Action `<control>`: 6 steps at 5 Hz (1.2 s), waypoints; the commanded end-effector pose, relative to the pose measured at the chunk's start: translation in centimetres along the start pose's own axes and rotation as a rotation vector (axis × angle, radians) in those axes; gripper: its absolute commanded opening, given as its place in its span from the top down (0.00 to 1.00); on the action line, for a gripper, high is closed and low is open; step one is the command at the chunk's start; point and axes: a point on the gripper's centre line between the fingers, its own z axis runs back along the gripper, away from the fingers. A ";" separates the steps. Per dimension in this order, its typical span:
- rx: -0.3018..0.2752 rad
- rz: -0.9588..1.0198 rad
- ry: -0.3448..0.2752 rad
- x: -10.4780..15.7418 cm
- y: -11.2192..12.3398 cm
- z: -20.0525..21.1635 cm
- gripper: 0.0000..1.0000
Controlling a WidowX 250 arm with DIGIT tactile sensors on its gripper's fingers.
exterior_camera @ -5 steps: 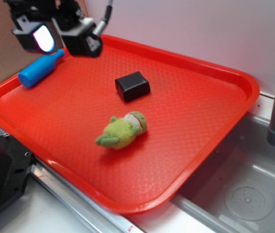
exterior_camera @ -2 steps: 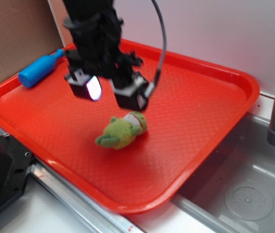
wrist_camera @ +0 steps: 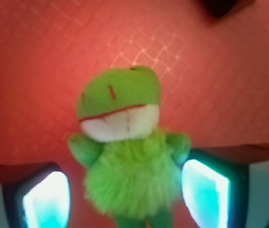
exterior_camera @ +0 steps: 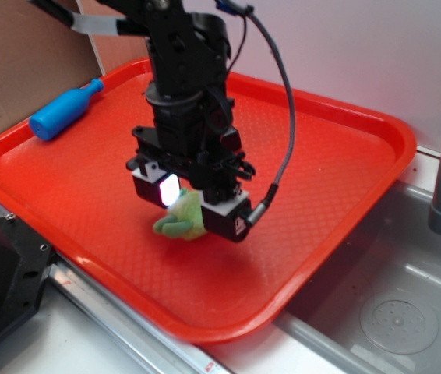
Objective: Grab the green animal.
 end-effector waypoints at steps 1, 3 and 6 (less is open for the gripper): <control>0.006 0.013 -0.025 1.3 -0.7 -0.8 0.90; 0.032 0.041 -0.014 1.6 -0.5 -0.7 1.00; -0.037 0.020 -0.094 0.2 4.1 9.7 1.00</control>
